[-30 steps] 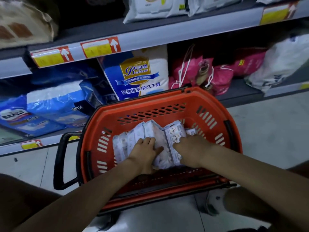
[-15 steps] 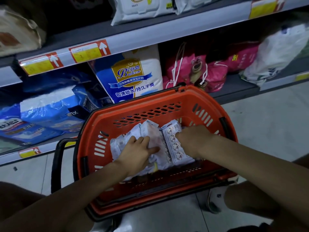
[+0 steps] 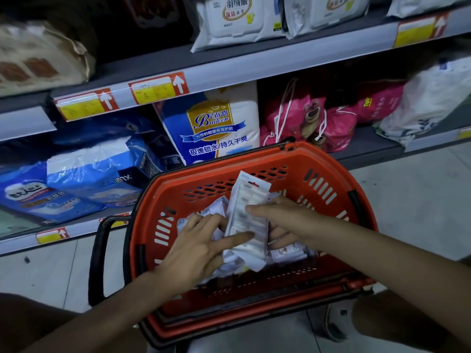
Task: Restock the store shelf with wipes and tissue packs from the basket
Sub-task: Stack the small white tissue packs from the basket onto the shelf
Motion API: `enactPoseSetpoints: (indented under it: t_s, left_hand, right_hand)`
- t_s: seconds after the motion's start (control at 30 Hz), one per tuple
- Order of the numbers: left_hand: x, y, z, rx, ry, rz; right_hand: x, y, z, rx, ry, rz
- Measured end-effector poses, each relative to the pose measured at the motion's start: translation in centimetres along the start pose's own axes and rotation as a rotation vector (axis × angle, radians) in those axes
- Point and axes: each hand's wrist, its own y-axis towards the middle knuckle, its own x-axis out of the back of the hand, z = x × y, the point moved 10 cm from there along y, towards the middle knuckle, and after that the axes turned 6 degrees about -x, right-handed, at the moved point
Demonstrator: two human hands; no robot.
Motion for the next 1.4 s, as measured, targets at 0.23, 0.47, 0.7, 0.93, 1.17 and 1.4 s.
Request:
enactPoseSetpoints:
  t_s: [0.23, 0.47, 0.7, 0.93, 1.17, 1.4]
  left_hand:
    - [0.5, 1.7, -0.4, 0.067, -0.101, -0.139]
    - [-1.6, 0.6, 1.4, 0.216, -0.348, 0.069]
    - [-3.3, 0.5, 2.5, 0.918, -1.555, -0.197]
    - [-2.7, 0.4, 2.3, 1.098, -1.987, -0.471]
    - [-0.7, 1.0, 5.1, 1.092, -2.087, -0.56]
    - [2.3, 1.2, 7.3, 1.018, -2.231, -0.725]
  right_hand:
    - [1.3, 2.0, -1.5, -0.03, 0.372, -0.02]
    - [3.2, 2.1, -1.1, 0.049, 0.464, -0.142]
    - [1.4, -3.0, 4.2, 0.489, 0.099, -0.424]
    - [-3.8, -6.2, 7.7, 0.744, -0.118, -0.25]
    - [-2.9, -9.8, 8.7, 1.036, -0.277, -0.429]
    - [-3.9, -13.2, 9.3, 1.219, -0.461, -0.549]
